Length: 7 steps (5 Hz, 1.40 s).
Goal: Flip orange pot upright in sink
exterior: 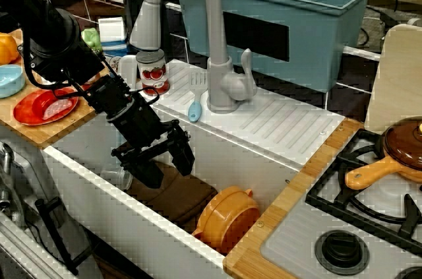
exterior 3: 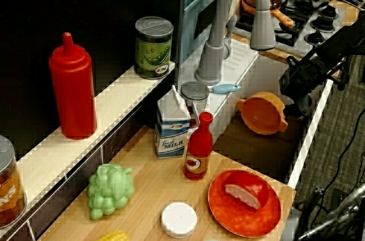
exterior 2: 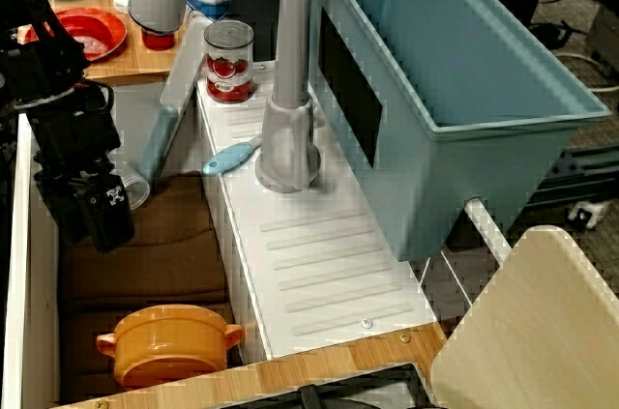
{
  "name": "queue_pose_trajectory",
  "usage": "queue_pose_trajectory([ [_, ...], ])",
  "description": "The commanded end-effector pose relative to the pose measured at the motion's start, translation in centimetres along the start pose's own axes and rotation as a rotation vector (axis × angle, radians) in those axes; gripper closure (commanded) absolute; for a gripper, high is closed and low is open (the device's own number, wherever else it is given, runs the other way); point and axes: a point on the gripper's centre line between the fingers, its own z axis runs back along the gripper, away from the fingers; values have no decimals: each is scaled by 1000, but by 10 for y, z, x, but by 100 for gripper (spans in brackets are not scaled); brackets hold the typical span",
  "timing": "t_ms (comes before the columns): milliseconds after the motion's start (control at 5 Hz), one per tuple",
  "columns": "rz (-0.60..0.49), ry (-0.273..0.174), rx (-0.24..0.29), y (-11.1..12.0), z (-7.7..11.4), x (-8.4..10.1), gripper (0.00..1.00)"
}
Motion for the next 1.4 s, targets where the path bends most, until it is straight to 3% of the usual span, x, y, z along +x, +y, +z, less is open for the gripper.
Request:
queue_pose_trajectory([
  [0,0,0,0,0,0,0,0],
  [200,-43,42,-30,-15,-9,-2,0],
  [600,-50,66,-77,-26,-16,0,0],
  [800,-76,107,-103,-21,-23,-1,0],
  [1200,-176,139,-146,-6,-37,-6,0],
])
